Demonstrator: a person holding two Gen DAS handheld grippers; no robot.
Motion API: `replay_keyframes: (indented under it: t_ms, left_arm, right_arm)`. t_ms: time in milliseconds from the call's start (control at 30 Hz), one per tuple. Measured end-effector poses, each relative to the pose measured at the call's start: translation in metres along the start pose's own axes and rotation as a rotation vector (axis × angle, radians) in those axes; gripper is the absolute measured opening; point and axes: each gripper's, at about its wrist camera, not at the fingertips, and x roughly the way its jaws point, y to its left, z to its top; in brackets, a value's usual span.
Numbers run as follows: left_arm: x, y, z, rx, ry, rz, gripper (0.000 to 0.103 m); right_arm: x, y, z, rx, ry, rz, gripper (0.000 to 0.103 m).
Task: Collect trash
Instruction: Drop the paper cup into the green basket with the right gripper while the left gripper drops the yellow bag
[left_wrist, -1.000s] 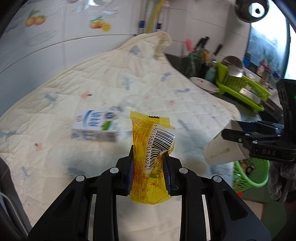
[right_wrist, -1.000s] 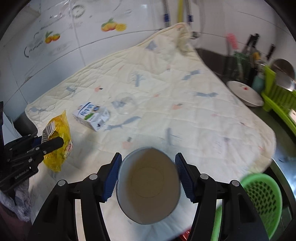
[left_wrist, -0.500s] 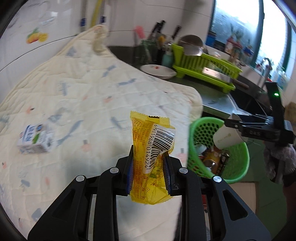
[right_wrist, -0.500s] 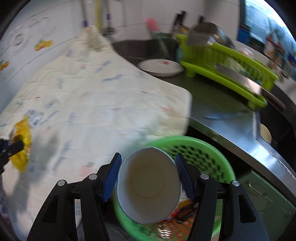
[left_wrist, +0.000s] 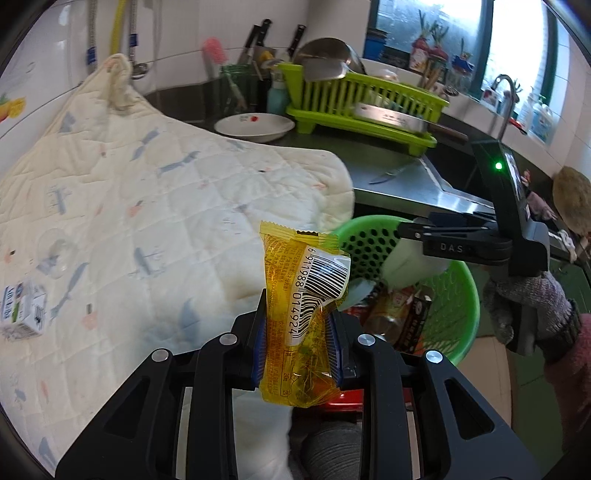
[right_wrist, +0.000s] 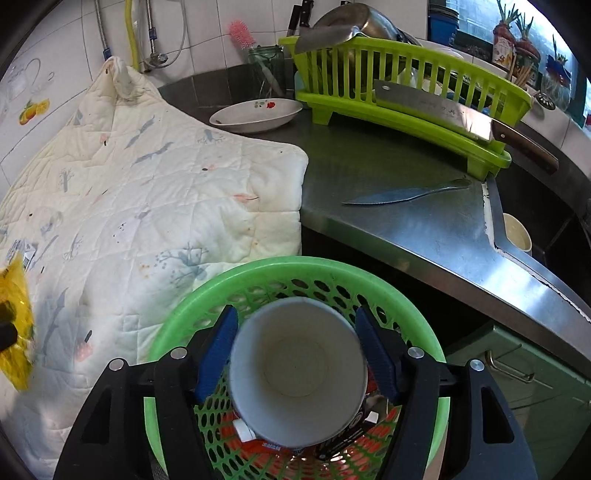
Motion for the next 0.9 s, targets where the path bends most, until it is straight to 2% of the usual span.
replay_keyframes:
  t_ms: [67, 267, 400, 633, 800, 867, 900]
  left_arm:
    - [0.007, -0.008, 0.002, 0.007, 0.007, -0.017, 0.026]
    - [0.028, -0.034, 0.006, 0.035, 0.029, -0.068, 0.026]
    - [0.048, -0.050, 0.008, 0.033, 0.064, -0.114, 0.026]
    - [0.073, -0.070, 0.012, 0.045, 0.093, -0.140, 0.030]
    - [0.085, -0.078, 0.014, 0.051, 0.105, -0.150, 0.045]
    - [0.090, -0.079, 0.013, 0.041, 0.109, -0.158, 0.062]
    - [0.090, -0.079, 0.012, 0.038, 0.103, -0.162, 0.064]
  right_arm:
    - [-0.003, -0.004, 0.000, 0.001, -0.023, -0.008, 0.072]
    - [-0.023, -0.016, -0.002, -0.005, -0.067, -0.019, 0.072]
    - [-0.042, -0.025, -0.008, -0.003, -0.106, -0.045, 0.080]
    - [-0.064, -0.045, -0.018, 0.028, -0.137, -0.048, 0.082]
    - [-0.073, -0.055, -0.022, 0.050, -0.149, -0.038, 0.083]
    - [-0.075, -0.056, -0.023, 0.055, -0.155, -0.040, 0.084]
    - [-0.076, -0.056, -0.024, 0.054, -0.156, -0.038, 0.084]
